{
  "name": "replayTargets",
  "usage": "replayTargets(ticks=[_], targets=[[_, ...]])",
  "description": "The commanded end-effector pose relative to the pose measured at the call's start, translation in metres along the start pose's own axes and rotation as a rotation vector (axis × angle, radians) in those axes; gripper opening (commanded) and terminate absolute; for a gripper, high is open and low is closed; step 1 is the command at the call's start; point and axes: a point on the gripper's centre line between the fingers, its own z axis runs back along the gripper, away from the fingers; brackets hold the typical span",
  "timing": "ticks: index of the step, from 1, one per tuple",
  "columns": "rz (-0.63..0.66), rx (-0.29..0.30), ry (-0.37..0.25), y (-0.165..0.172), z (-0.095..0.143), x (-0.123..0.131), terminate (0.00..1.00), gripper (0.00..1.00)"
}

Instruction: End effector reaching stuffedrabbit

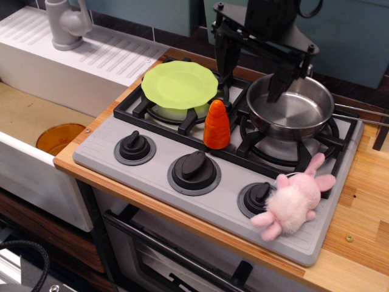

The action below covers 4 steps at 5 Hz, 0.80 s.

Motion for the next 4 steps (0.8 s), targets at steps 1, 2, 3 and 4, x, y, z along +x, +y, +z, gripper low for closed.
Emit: replayTargets(ticks=[1,2,3,4], targets=[[0.023,0.021,-0.084,-0.033,0.011,-0.02,0.0,1.0],[0.033,0.026,-0.092,-0.051,0.007,-0.026,0.0,1.0],[0.033,0.022,-0.113,-0.067,-0.003,-0.025,0.0,1.0],[0.022,0.016,-0.146,-0.074,-0.019,-0.025,0.0,1.0]])
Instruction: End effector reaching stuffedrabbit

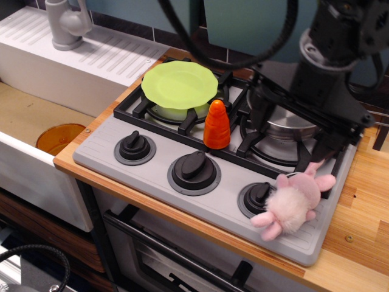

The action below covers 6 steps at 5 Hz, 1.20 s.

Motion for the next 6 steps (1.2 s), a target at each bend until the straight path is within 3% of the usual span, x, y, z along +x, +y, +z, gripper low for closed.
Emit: replayTargets(ticks=[1,3,6], targets=[[-0.012,-0.017,-0.077,-0.003,-0.022,-0.002,0.0,1.0],[0.0,-0.034,-0.102,-0.01,-0.044,-0.009,0.0,1.0],[-0.014,-0.085,-0.105,-0.022,-0.072,0.002,0.0,1.0]])
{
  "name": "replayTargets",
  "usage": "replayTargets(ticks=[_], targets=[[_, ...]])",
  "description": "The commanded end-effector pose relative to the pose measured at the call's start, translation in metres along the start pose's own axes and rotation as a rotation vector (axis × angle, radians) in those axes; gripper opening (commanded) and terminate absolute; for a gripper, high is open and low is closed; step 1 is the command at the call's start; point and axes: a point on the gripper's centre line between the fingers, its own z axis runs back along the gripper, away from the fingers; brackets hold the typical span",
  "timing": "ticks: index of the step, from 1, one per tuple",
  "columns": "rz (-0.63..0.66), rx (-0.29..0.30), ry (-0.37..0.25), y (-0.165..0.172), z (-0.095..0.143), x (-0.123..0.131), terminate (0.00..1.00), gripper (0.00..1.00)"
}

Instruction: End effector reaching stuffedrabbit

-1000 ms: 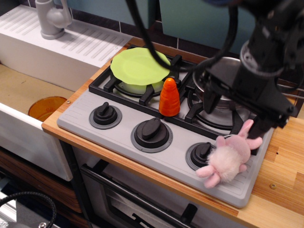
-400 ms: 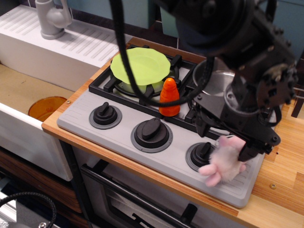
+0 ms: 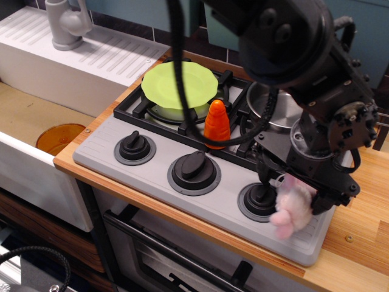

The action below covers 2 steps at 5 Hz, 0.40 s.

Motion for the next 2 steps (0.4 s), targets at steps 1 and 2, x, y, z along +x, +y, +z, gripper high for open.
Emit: replayTargets(ticks=[1,2], targets=[[0.004,-0.03,-0.033,-0.0083,-0.0085,0.0152,0.0,1.0],[-0.011,0.005,-0.024,-0.0092,-0.0078,0.0165,1.0,1.0]])
